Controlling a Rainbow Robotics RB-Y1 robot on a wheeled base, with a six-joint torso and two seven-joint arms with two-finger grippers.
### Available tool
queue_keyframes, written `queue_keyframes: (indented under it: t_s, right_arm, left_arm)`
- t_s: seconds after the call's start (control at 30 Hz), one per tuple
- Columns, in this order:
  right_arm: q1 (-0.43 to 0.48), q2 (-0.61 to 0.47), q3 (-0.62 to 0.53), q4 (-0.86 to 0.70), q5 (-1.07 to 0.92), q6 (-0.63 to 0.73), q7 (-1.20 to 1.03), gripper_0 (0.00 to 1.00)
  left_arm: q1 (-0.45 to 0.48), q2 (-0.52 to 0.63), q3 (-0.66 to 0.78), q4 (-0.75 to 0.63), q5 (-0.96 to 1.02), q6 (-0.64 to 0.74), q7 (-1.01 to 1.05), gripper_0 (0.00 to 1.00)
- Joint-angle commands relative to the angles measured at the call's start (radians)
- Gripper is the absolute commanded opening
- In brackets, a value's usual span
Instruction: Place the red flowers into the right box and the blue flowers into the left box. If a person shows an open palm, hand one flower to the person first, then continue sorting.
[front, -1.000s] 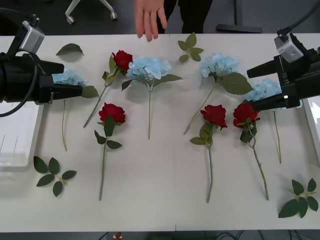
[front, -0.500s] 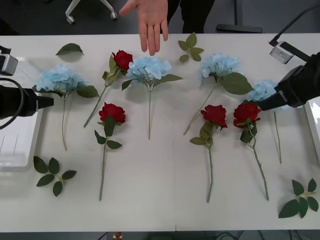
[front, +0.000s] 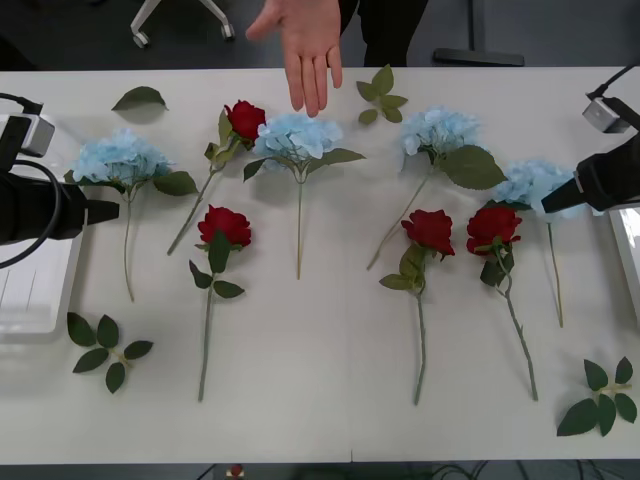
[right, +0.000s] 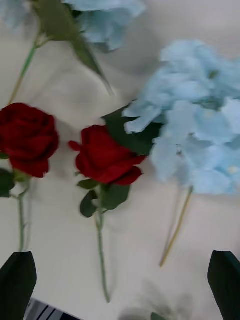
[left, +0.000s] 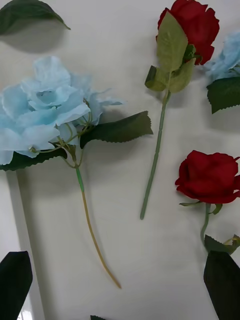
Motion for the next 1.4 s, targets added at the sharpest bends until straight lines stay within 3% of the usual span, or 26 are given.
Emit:
queue_keyframes:
  t_s: [0.03,0.43,0.83,1.4]
  right_arm:
    - [0.005,-0.03,0.009,0.052,0.061,-0.026,-0.005,1.0]
    - [0.008,-0.024,0.135,0.138,0.101,-0.256,-0.013,1.0]
    - [-0.044,0.099,0.135,0.248,0.242,-0.303,-0.019,1.0]
    - [-0.066,0.175,0.16,0.296,0.415,-0.334,-0.033,1.0]
  left_arm:
    - [-0.016,0.006,0.023,-0.016,0.008,-0.007,-0.018,1.0]
    - [-0.014,0.006,0.023,-0.016,0.002,-0.004,-0.022,1.0]
    - [-0.014,0.006,0.023,-0.016,0.005,-0.004,-0.025,1.0]
    - [-0.01,-0.003,0.023,-0.016,-0.008,-0.004,-0.027,1.0]
